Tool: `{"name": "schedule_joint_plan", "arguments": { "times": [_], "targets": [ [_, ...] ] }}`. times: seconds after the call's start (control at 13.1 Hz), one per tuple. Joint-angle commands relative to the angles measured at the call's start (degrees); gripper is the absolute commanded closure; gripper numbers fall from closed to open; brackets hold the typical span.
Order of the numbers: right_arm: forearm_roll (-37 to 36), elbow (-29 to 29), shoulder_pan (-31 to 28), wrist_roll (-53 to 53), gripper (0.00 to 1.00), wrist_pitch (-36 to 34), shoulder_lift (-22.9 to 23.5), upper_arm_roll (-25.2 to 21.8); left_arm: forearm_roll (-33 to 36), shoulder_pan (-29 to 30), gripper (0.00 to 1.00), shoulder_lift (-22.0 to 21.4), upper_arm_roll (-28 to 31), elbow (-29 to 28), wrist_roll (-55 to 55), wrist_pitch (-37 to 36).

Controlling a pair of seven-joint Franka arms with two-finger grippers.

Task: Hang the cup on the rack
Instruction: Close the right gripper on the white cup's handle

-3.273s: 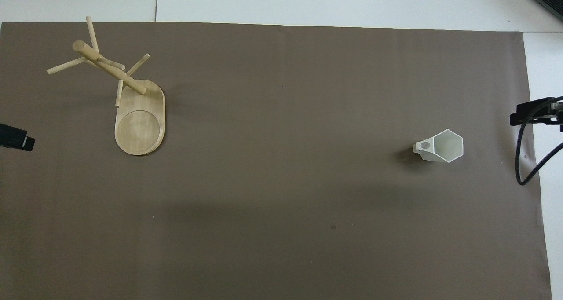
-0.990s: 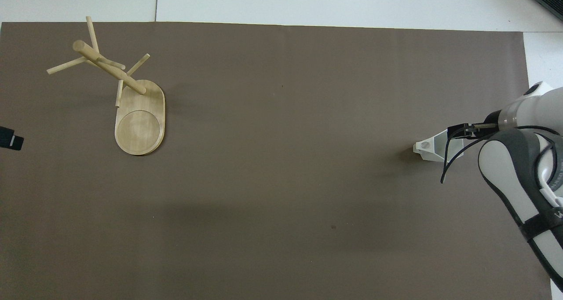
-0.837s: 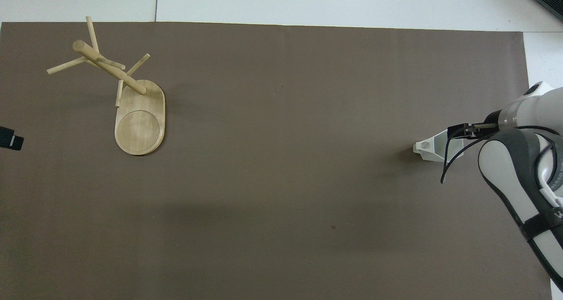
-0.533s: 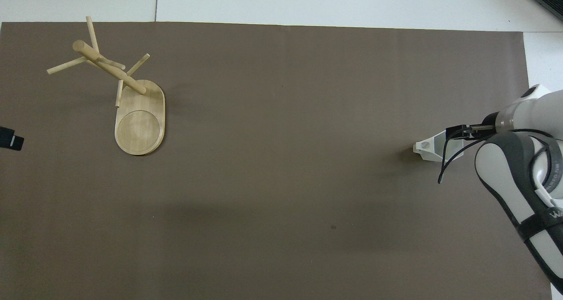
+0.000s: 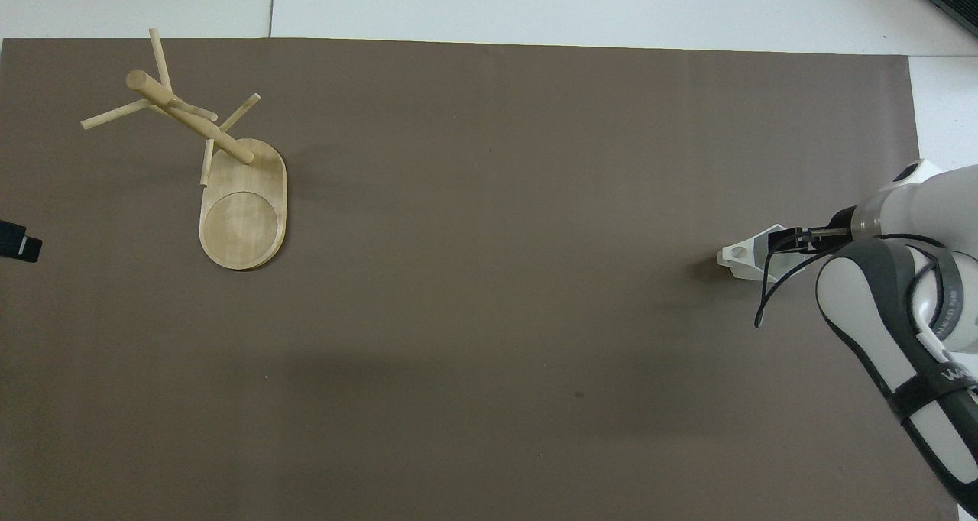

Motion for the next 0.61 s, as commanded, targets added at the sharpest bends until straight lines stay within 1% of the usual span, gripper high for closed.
{"name": "schedule_joint_plan", "arguments": {
  "times": [0.0,0.46,0.53],
  "targets": [
    [1.0,-1.4,-0.7,-0.5,0.00,1.6,-0.7,0.3,1.1,0.0,0.00,-1.5,-0.1,-1.9,0.6,0.9],
    [1.0,-1.8,-0.8,0.9,0.00,3.1,0.0,0.3,1.1,0.0,0.00,-1.5,0.0,-1.9,0.8,0.8],
    [1.0,-1.8,-0.7,1.1,0.02,3.1,0.0,0.3,1.1,0.0,0.00,-1.5,0.0,-1.9,0.8,0.6]
  ]
}}
